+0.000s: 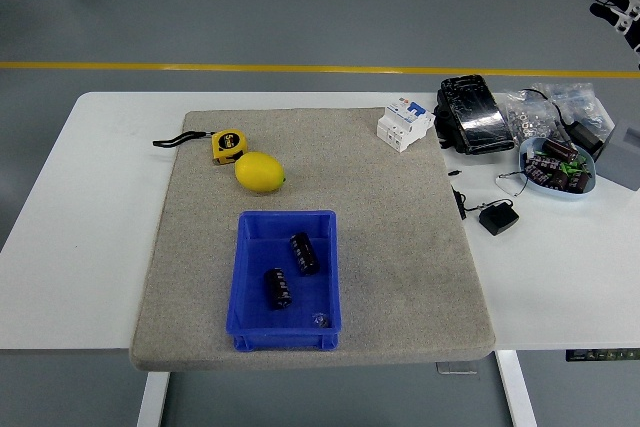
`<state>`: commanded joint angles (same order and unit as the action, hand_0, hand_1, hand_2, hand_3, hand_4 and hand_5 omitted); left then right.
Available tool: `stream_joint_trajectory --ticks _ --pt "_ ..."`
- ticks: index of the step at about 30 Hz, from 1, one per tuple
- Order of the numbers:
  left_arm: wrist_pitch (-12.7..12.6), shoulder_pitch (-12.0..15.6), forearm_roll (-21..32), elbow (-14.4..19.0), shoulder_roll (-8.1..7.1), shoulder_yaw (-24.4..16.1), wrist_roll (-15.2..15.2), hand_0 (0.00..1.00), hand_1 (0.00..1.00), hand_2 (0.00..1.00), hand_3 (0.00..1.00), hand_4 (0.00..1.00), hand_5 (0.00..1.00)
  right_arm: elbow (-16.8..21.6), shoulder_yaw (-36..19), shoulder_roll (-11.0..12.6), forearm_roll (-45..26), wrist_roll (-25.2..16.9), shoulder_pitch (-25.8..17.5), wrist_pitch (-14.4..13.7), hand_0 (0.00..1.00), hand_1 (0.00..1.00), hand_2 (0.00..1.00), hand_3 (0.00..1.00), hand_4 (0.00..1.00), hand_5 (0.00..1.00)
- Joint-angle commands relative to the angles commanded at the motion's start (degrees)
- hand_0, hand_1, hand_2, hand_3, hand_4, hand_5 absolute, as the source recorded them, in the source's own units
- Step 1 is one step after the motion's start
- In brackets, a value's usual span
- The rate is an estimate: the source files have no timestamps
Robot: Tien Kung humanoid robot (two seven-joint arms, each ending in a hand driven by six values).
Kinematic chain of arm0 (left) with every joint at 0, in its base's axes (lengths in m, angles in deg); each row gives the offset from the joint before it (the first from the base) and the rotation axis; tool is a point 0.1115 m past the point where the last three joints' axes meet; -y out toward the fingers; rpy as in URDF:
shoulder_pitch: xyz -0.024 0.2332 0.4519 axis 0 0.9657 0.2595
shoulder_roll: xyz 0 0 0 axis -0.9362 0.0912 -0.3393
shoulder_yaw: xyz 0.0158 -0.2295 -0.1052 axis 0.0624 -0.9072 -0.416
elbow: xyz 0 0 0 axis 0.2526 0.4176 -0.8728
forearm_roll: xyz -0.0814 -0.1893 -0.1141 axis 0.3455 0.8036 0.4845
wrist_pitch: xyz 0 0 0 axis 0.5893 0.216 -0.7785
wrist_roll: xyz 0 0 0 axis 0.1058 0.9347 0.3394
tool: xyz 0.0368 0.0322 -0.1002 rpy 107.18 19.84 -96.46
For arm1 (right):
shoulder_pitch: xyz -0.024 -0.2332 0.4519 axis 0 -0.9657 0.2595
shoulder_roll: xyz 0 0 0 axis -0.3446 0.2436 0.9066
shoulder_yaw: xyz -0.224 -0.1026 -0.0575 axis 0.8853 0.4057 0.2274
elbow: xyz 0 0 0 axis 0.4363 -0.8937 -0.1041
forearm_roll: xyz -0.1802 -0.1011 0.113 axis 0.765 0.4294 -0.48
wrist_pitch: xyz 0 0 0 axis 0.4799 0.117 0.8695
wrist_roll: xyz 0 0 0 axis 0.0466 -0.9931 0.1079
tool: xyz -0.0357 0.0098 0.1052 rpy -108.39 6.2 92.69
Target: Pick up the battery,place it into the box
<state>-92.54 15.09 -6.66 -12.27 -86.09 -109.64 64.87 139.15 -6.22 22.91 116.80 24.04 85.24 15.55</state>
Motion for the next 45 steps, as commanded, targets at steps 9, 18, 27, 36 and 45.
stream_joint_trajectory --ticks 9,18,27,36,45 --pt "0.33 0.43 -3.97 0.10 0.20 -1.50 -1.06 0.594 0.580 0.639 0.582 0.631 0.601 1.95 -7.24 -8.25 4.13 0.29 -14.60 1.20 0.903 0.881 0.913 0.964 0.998 0.849" --pt "0.45 1.11 -4.98 0.05 0.33 -1.48 -0.69 0.592 0.591 0.647 0.583 0.625 0.606 4.85 -13.68 -13.31 9.43 2.80 -25.88 3.38 0.901 0.879 0.908 0.945 0.998 0.875" --pt "0.21 1.45 -2.92 0.30 0.02 0.72 0.45 0.593 0.592 0.651 0.585 0.622 0.605 4.85 -18.69 -17.46 13.20 4.85 -33.64 5.18 0.907 0.883 0.907 0.946 0.998 0.895" --pt "-0.13 1.04 0.82 0.23 0.31 3.15 1.54 0.591 0.592 0.668 0.587 0.623 0.611 4.85 -19.60 -18.39 14.22 4.92 -35.06 5.95 0.906 0.885 0.905 0.943 0.998 0.905" --pt "-0.82 0.18 8.87 -0.24 0.93 7.71 3.72 0.590 0.590 0.659 0.585 0.625 0.613 4.85 -18.99 -18.39 14.98 4.75 -33.09 6.57 0.907 0.885 0.905 0.941 0.998 0.915"
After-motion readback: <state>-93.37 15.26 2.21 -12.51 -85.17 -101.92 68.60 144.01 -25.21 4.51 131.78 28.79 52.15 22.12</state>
